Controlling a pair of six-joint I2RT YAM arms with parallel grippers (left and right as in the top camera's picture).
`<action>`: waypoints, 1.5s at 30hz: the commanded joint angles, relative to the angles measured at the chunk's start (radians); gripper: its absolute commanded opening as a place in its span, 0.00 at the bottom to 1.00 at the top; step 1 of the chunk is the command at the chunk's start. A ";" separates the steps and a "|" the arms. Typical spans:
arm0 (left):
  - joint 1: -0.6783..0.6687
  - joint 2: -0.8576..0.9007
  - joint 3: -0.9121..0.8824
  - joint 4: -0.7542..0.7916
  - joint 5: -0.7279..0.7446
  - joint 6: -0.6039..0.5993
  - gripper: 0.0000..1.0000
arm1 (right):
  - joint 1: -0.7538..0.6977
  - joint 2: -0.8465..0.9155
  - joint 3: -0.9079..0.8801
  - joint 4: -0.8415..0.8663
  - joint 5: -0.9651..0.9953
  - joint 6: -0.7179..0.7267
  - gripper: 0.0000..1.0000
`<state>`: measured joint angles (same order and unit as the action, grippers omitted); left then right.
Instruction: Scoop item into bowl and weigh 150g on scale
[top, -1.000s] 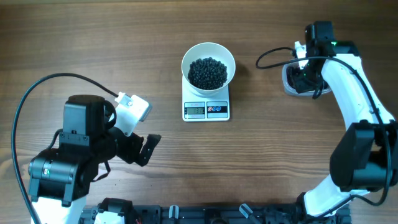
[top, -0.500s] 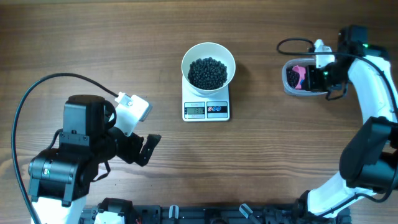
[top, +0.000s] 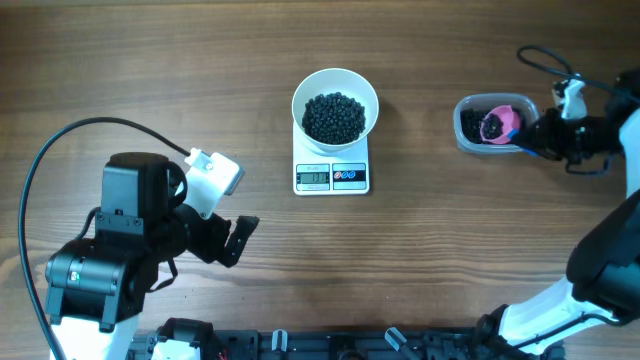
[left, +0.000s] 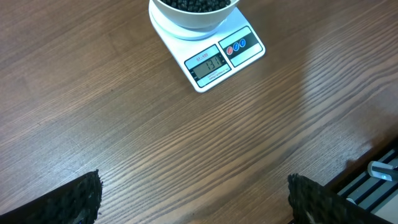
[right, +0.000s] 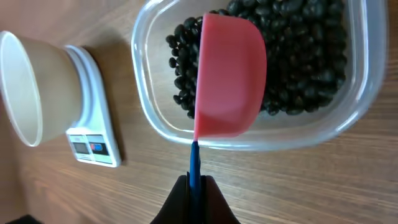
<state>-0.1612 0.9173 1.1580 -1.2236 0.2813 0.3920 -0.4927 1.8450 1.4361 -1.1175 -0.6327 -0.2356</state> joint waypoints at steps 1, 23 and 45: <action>0.007 -0.002 0.015 0.003 -0.003 0.020 1.00 | -0.032 0.016 0.010 -0.014 -0.186 -0.001 0.04; 0.007 -0.002 0.015 0.003 -0.003 0.020 1.00 | 0.412 -0.136 0.010 0.196 -0.398 0.335 0.04; 0.007 -0.002 0.015 0.003 -0.003 0.020 1.00 | 0.888 -0.141 0.013 0.470 0.389 0.395 0.04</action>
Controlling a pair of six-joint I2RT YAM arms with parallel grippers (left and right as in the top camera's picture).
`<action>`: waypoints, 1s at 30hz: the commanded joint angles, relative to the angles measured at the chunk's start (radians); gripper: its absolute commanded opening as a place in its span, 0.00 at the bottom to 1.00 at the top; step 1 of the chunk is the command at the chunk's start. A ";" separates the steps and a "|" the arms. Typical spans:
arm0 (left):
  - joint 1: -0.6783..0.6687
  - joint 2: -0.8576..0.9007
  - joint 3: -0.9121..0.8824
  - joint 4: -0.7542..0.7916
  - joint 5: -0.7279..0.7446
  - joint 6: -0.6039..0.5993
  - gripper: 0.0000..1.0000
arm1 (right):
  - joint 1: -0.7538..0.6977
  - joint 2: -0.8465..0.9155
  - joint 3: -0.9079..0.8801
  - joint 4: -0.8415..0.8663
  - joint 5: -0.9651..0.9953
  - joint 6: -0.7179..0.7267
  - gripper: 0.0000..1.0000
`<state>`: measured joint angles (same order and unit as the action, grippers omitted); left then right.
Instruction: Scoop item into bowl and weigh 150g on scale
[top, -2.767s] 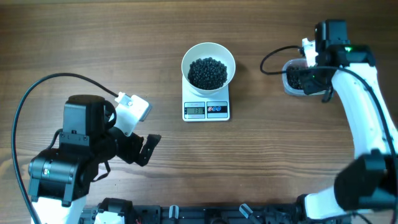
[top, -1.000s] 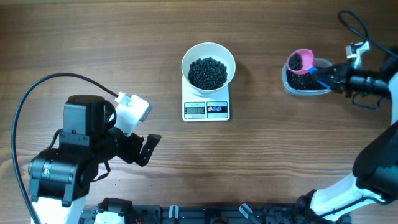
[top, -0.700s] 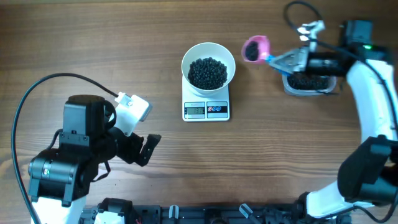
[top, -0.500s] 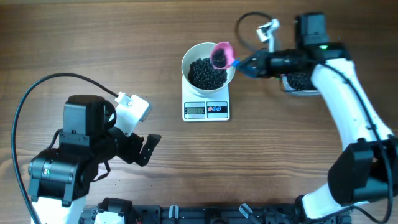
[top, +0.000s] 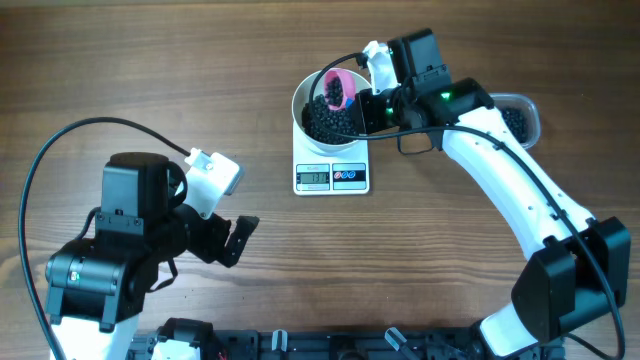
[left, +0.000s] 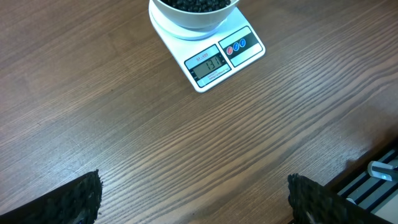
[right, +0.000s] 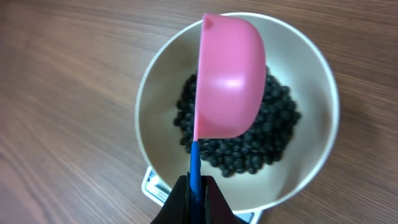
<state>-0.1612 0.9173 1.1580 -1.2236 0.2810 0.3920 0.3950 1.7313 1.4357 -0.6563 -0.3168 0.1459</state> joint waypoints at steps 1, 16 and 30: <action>0.007 -0.002 0.015 0.003 -0.002 0.020 1.00 | 0.000 -0.030 0.014 0.020 0.071 0.020 0.04; 0.007 -0.002 0.015 0.003 -0.002 0.020 1.00 | 0.024 -0.045 0.014 -0.037 0.125 0.091 0.04; 0.007 -0.002 0.015 0.003 -0.002 0.020 1.00 | 0.037 -0.048 0.013 -0.068 0.117 -0.006 0.04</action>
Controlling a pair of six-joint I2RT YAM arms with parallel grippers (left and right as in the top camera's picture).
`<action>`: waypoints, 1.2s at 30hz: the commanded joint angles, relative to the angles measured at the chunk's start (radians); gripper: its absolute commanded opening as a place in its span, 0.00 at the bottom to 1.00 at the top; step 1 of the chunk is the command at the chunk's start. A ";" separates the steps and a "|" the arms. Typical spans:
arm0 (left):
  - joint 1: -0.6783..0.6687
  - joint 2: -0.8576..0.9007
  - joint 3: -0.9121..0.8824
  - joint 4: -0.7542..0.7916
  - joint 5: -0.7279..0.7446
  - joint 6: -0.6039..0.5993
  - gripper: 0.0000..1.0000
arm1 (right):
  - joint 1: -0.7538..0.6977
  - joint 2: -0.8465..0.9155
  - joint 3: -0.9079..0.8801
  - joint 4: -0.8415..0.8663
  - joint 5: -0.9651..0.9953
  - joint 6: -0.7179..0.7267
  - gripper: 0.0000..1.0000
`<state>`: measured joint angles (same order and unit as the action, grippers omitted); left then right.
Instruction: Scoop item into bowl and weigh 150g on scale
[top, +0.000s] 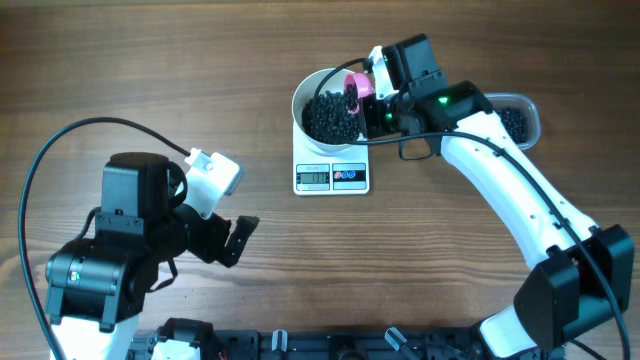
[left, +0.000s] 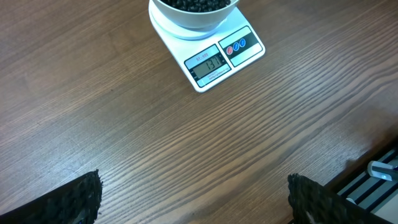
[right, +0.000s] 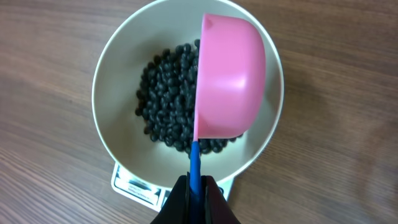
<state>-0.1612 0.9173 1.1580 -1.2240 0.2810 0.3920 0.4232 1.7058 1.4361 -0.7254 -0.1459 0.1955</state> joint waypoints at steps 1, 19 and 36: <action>0.007 -0.002 0.015 0.003 -0.002 0.020 1.00 | 0.010 -0.025 0.013 -0.027 0.007 -0.085 0.04; 0.007 -0.002 0.015 0.003 -0.002 0.020 1.00 | 0.011 -0.017 0.013 0.048 -0.034 0.001 0.04; 0.007 -0.002 0.015 0.003 -0.002 0.020 1.00 | -0.010 -0.018 0.013 0.071 -0.074 0.106 0.04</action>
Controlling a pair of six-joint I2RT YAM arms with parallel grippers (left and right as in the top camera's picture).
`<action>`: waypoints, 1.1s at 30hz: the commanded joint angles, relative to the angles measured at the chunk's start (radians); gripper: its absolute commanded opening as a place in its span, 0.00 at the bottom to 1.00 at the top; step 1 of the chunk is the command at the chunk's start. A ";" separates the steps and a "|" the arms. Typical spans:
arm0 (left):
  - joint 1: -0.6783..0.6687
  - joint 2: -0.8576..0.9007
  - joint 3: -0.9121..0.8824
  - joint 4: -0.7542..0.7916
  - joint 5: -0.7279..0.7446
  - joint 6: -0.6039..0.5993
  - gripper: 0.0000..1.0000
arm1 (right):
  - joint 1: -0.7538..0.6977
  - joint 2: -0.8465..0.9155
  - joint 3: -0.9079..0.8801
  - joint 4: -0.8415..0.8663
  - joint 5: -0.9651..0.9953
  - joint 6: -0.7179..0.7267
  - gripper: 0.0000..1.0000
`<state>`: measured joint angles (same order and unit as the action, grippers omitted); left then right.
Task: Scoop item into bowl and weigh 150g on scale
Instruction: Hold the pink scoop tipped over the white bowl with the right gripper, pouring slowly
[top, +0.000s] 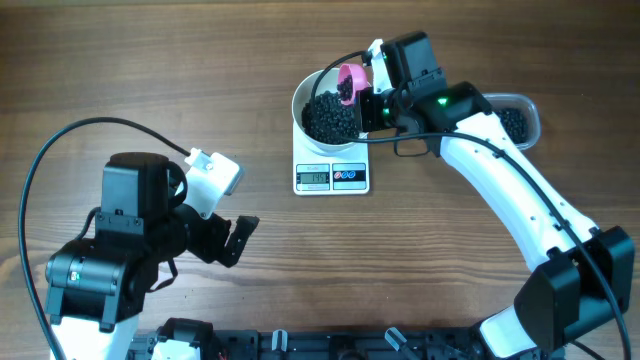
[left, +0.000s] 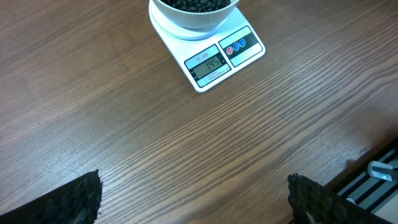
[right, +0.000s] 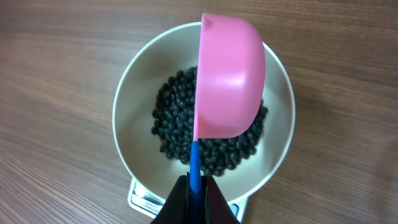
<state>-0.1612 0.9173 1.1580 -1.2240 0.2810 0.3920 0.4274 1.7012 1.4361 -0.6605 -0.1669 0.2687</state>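
Note:
A white bowl (top: 308, 90) of black beans (top: 328, 117) stands on a small white scale (top: 332, 177); its display (left: 208, 64) reads about 143. My right gripper (right: 196, 184) is shut on the blue handle of a pink scoop (right: 230, 74), which hangs over the bowl (right: 127, 118) in the right wrist view. The scoop (top: 349, 80) is above the bowl's far side. My left gripper (left: 193, 196) stands open over bare table at the near left, well short of the scale.
A clear plastic tub (top: 518, 115) with more black beans sits at the far right, mostly behind the right arm. The left arm's black cable (top: 60, 140) loops over the table at the left.
The scale's reading has risen from about 131 to about 143. The scoop has shifted slightly left over the bowl. The left arm has not moved.
My right gripper first held the scoop in the bean tub at the far right, with the scale at about 131. Then the scoop was over the bowl, and stayed there. Now the reading is about 143. The left gripper rested open throughout.

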 joint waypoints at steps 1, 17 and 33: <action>0.007 -0.002 0.015 0.003 -0.002 0.020 1.00 | -0.013 -0.012 0.013 -0.013 -0.056 -0.014 0.04; 0.007 -0.002 0.015 0.003 -0.002 0.020 1.00 | -0.010 -0.010 0.013 -0.030 0.020 0.011 0.04; 0.007 -0.002 0.015 0.003 -0.002 0.020 1.00 | -0.010 -0.004 0.013 -0.003 -0.059 0.072 0.04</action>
<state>-0.1612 0.9173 1.1580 -1.2236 0.2810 0.3920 0.4156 1.7016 1.4368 -0.7006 -0.2054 0.3138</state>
